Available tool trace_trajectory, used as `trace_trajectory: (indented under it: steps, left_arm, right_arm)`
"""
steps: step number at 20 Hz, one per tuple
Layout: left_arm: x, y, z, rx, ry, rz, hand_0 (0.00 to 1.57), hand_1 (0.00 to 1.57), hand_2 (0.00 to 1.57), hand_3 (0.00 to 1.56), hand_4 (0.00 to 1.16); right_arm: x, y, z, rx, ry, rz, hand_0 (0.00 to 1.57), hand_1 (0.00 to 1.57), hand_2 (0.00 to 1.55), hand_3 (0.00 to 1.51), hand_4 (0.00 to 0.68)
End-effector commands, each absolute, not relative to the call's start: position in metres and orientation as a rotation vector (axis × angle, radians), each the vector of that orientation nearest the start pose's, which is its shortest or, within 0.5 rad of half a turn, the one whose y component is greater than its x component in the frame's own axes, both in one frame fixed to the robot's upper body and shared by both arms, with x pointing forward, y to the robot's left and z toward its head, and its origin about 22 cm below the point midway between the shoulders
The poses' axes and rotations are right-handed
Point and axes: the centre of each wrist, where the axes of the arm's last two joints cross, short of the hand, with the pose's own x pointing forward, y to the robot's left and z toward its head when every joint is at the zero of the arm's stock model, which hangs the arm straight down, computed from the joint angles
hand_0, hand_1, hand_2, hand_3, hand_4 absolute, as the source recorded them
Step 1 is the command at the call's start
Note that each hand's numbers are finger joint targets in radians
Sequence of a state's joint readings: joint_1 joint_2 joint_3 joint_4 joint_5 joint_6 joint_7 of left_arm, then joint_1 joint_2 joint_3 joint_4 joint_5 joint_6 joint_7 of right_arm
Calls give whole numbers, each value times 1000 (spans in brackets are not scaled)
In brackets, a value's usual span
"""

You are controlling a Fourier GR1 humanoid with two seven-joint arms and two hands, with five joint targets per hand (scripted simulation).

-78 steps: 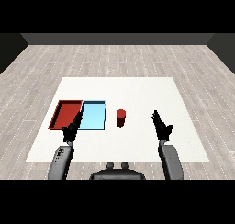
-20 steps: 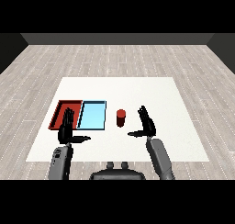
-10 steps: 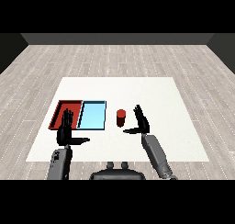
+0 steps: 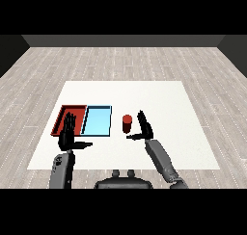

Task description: Pick the red can and put it in the red box

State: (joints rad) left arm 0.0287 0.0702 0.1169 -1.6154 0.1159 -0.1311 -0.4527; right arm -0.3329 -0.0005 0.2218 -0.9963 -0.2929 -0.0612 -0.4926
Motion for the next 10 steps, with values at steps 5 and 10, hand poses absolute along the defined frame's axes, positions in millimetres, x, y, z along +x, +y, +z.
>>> trace_trajectory:
  steps: [5, 10]
  left_arm:
    - [234, 279, 18, -58, -2042, 48, 0, 0, 0, 0, 0]
    - [251, 262, -3, -41, -2075, 31, 0, 0, 0, 0, 0]
  right_arm:
    - [306, -129, -66, 316, -1712, -17, 0, 0, 0, 0, 0]
    - [321, -138, -71, 325, -1693, -44, 0, 0, 0, 0, 0]
